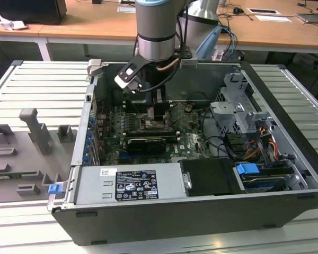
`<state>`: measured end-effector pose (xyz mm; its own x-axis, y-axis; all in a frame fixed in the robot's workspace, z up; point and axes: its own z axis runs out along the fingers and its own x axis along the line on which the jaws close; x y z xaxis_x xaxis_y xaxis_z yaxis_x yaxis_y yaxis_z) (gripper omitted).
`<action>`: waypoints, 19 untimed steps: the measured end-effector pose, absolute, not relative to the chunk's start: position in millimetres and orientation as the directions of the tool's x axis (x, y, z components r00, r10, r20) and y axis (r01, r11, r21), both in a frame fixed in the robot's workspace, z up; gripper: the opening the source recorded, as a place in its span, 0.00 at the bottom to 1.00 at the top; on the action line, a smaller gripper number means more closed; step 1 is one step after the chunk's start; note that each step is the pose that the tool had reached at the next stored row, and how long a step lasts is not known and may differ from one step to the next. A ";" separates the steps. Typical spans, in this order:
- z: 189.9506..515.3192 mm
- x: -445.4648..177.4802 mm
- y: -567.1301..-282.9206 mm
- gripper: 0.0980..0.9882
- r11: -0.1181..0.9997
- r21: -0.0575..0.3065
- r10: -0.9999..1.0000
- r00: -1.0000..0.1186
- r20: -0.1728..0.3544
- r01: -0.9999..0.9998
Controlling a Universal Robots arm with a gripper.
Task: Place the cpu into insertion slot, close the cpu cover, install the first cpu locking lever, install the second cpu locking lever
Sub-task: 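Place the cpu into insertion slot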
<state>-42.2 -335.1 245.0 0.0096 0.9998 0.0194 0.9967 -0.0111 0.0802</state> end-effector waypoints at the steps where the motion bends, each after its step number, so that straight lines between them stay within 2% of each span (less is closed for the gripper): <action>1: 243.2 -42.5 -334.2 0.49 -0.011 0.080 1.000 0.009 0.020 0.997; 8: 229.1 -45.8 -330.9 0.49 -0.011 0.080 1.000 0.009 0.019 0.997; 19: 224.9 -46.2 -329.8 0.49 -0.011 0.080 1.000 0.010 0.019 0.997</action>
